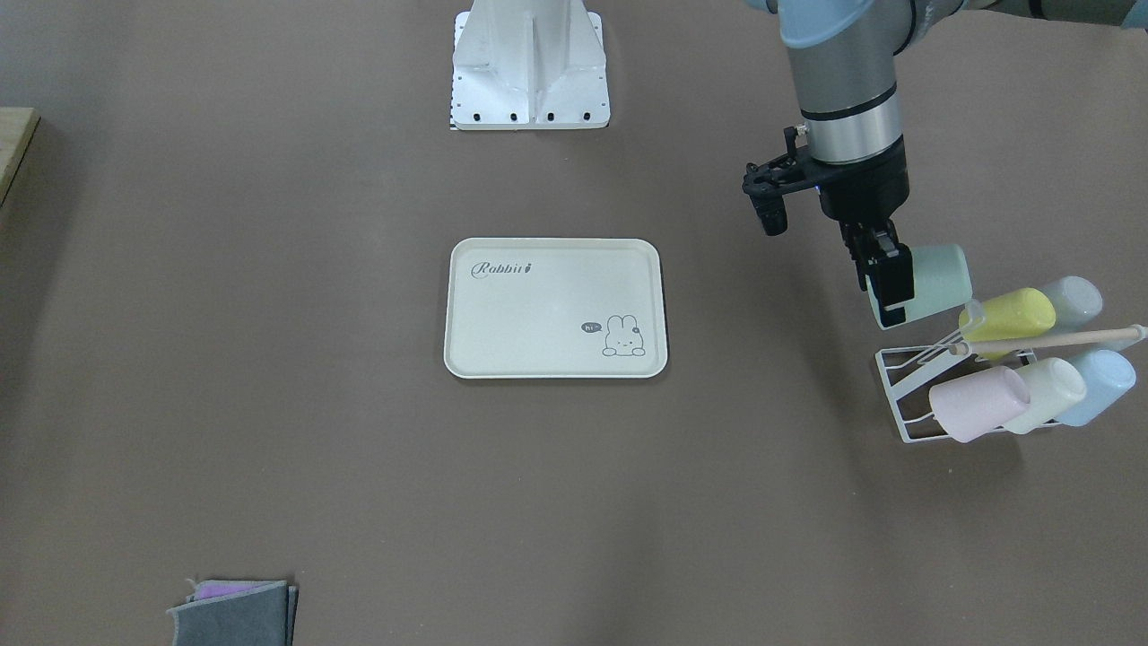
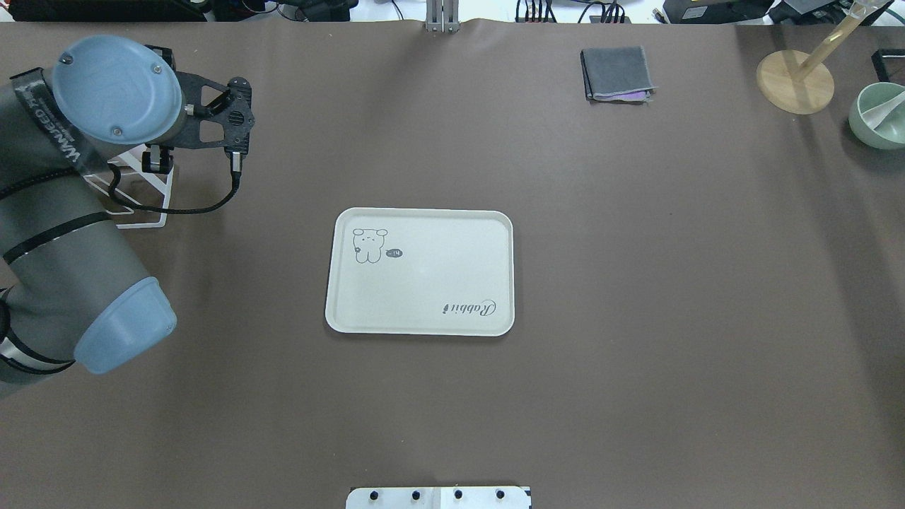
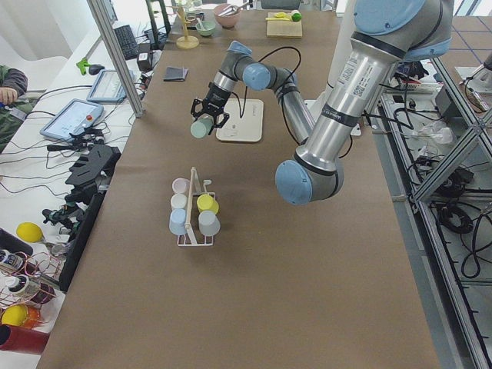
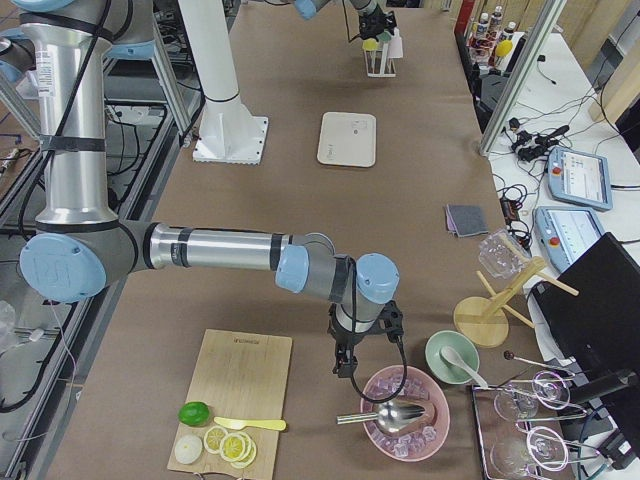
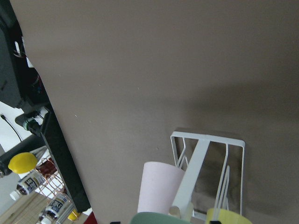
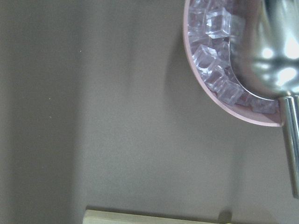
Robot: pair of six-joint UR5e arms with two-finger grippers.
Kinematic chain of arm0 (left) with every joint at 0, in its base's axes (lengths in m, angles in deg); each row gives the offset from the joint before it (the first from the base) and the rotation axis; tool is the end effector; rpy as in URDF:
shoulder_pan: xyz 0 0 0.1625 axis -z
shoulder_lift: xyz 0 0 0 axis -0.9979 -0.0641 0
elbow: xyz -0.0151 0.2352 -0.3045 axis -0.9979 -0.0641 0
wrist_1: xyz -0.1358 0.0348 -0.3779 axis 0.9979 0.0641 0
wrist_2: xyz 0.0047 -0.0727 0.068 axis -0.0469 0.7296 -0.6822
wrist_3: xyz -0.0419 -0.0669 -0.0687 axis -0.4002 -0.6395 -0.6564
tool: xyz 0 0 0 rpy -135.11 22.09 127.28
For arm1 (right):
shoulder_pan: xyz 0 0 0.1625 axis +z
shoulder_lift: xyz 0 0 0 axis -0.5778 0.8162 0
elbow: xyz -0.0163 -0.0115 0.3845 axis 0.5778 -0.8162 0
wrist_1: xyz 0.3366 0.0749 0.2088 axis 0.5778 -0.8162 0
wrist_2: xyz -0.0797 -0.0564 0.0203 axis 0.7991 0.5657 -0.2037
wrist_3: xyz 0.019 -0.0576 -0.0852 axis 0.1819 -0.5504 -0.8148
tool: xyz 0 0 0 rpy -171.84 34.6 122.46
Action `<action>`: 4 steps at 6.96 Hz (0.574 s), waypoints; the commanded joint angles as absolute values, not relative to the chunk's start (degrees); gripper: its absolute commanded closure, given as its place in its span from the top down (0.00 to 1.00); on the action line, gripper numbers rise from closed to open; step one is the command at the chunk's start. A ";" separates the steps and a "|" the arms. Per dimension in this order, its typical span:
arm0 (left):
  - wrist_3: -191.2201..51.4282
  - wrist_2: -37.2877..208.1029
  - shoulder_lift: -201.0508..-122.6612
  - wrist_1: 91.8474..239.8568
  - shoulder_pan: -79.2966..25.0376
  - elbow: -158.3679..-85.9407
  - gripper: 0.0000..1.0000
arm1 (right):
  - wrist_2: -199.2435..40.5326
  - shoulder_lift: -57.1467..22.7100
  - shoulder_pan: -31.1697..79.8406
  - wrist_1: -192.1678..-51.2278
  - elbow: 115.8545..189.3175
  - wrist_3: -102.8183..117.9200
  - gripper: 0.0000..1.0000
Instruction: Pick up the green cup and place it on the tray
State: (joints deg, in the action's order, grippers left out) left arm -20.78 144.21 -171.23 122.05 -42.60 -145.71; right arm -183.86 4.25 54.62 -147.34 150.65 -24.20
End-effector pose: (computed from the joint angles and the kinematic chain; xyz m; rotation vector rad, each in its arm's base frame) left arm 0.2961 -0.4919 0.2186 0.6896 -0.1049 1.3024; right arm 0.0689 -0.4510 0.6523 -0.1257 -0.6756 -0.1845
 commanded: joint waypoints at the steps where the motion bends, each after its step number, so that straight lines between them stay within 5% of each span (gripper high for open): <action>1: -22.02 144.90 -171.61 132.93 -43.34 -143.00 0.39 | -183.69 3.94 54.62 -147.26 150.47 -12.69 1.00; 4: -31.32 158.96 -170.12 151.13 -43.43 -141.23 0.38 | -183.94 4.20 54.62 -131.39 145.48 -9.85 1.00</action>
State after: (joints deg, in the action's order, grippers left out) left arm -27.52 155.08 -170.16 145.66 -43.28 -142.05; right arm -183.44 3.96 54.62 -137.51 147.76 -11.91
